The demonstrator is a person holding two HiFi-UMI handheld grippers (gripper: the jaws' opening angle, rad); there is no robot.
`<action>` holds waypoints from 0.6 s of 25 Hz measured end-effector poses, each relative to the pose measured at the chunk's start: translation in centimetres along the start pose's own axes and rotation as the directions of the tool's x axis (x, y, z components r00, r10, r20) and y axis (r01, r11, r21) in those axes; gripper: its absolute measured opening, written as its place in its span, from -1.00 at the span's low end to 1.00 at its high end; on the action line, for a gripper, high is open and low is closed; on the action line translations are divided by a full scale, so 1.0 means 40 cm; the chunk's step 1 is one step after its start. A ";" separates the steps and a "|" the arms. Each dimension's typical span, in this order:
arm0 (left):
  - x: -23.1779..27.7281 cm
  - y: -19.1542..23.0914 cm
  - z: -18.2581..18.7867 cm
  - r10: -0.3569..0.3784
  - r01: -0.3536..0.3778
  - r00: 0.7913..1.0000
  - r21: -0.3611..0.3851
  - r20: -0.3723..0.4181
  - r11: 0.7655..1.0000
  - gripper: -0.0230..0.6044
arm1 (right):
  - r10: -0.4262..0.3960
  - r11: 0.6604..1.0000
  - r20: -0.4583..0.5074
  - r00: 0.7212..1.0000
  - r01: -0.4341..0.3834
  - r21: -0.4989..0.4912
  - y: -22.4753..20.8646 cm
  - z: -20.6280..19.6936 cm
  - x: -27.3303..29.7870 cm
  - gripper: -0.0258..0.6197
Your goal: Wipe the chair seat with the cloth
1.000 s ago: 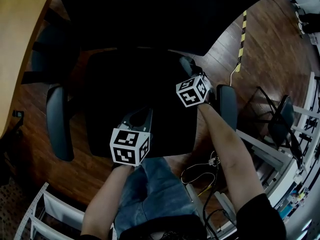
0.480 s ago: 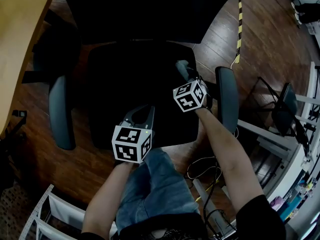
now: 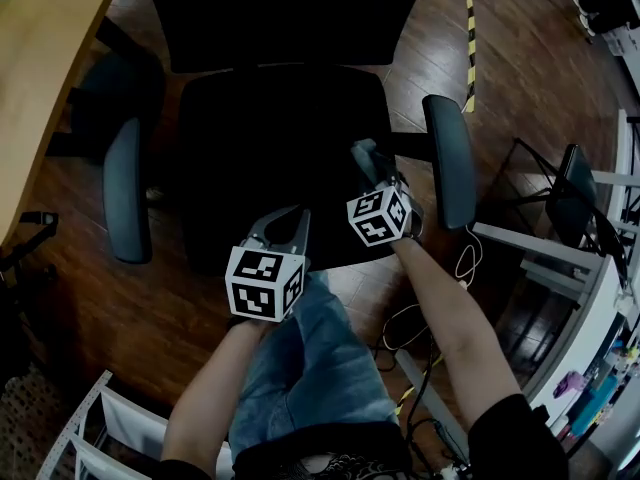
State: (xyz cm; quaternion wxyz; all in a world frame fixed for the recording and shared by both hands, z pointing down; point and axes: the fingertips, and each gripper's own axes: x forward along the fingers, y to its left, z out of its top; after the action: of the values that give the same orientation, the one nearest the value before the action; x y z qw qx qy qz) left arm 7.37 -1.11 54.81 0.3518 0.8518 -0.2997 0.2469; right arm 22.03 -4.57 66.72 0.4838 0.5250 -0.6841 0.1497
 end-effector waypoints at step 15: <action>-0.062 -0.111 -0.102 -0.024 0.025 1.000 0.076 -0.014 0.997 -0.92 | -0.029 1.000 0.044 0.999 0.029 0.004 0.139 -0.167 -0.194 -0.88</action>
State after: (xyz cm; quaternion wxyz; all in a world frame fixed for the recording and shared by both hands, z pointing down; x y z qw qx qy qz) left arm 7.84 5.30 53.82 0.3239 0.8665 -0.2774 0.2595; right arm 20.47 6.88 65.32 0.4697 0.5388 -0.6866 0.1325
